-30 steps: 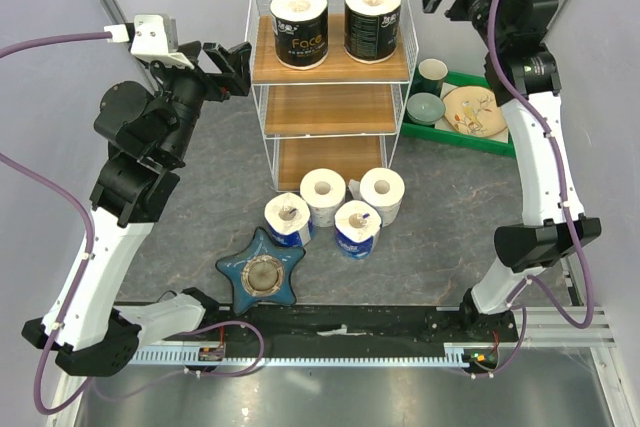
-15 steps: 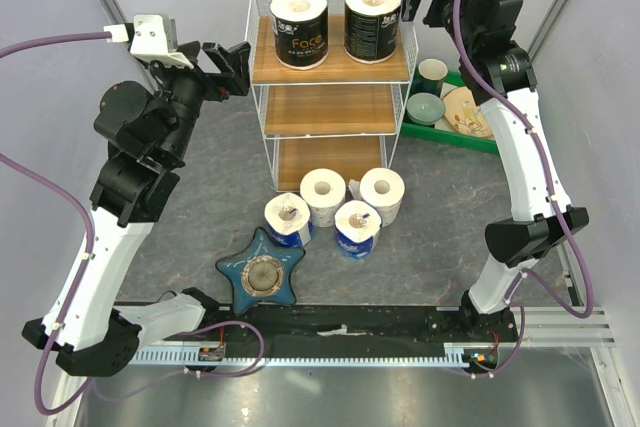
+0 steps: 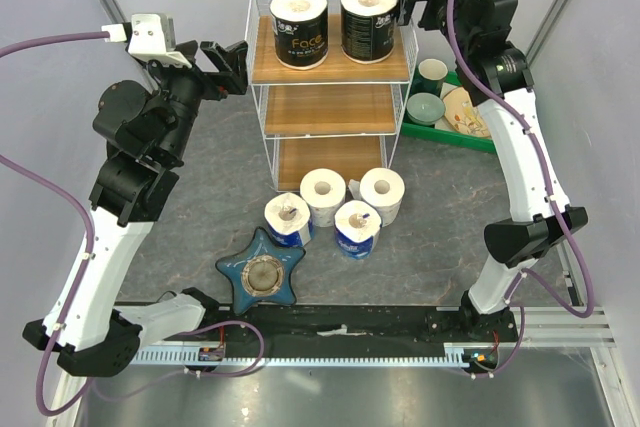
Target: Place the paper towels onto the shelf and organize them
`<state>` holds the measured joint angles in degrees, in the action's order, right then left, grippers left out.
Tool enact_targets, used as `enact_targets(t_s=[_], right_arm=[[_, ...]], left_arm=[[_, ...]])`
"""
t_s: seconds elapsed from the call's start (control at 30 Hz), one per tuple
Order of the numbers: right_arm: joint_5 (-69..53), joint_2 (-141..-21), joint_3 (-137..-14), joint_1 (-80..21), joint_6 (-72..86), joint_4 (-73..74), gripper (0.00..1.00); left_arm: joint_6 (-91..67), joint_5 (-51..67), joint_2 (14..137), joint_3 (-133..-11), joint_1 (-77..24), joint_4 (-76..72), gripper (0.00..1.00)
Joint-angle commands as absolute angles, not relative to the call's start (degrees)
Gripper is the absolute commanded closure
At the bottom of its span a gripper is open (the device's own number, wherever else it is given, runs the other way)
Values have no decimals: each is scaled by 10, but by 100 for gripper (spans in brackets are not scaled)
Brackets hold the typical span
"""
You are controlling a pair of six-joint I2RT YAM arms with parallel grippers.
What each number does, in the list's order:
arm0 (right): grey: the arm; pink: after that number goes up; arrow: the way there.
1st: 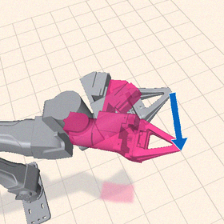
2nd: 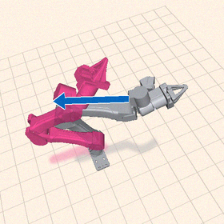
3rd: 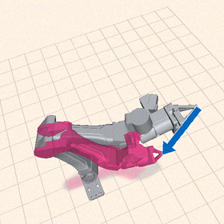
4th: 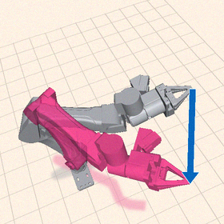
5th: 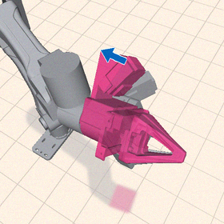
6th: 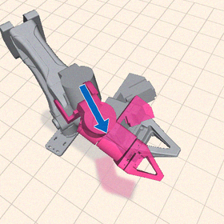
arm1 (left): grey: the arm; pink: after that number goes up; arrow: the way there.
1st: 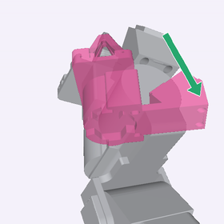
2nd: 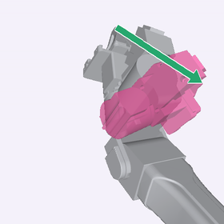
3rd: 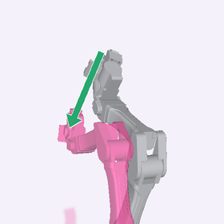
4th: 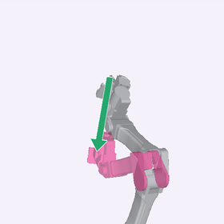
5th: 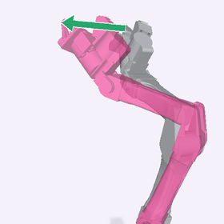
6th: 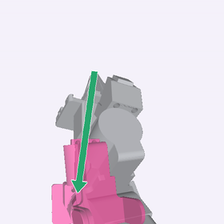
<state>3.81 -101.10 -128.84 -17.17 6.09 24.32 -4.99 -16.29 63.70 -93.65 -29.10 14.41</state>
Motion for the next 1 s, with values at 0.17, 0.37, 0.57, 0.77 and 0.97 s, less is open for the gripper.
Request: enact_targets(t_s=[0.17,0.37,0.57,0.77,0.97], right_arm=[[14,-1007,-1292,-183,46,241,2],[2,-1005,-1290,-185,45,242,2],[-19,-1003,-1285,-186,42,243,2],[-27,-1001,-1279,-191,36,243,2],[-32,-996,-1275,-190,33,244,2]], left_arm=[[-44,-149,634,-933,-282,124,3],[-47,-145,634,-931,-279,124,3],[-49,-143,633,-931,-276,125,3],[-52,-141,634,-929,-272,124,3],[-56,-135,634,-929,-271,124,3]])
